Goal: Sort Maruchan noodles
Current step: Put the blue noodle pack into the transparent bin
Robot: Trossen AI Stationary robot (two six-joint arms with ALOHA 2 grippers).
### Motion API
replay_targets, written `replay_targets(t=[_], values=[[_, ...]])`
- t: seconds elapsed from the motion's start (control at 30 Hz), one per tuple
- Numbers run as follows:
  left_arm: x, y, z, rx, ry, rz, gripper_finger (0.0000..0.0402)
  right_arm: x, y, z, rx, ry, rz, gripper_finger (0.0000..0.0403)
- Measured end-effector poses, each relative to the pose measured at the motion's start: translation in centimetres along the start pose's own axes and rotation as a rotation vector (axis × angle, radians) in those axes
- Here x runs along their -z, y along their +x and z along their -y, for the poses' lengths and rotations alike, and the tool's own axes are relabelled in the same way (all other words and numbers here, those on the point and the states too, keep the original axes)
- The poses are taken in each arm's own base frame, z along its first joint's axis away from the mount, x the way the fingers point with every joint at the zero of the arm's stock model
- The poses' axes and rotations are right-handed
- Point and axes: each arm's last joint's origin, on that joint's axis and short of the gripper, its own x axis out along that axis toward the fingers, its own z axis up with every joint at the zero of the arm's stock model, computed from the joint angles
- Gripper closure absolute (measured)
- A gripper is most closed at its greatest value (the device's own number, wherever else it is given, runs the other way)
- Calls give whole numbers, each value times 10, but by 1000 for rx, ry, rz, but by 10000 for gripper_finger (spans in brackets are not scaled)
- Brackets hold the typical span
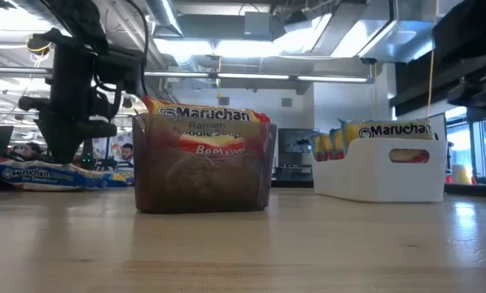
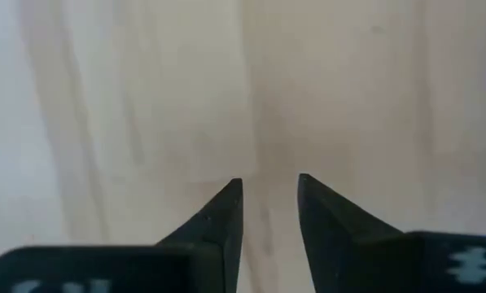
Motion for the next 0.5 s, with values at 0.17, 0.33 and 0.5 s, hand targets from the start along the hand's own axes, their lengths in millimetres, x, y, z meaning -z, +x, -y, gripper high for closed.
replay_targets(t=[0.17, 0.33, 0.5], values=[[7, 1, 12, 67, 45, -57, 312, 9, -2, -17, -29, 9, 74, 311], [27, -9, 24, 139, 140, -78, 312, 16, -4, -26, -39, 14, 112, 311], [60, -23, 41, 271, 234, -142, 312, 17, -4, -28, -51, 19, 118, 311]])
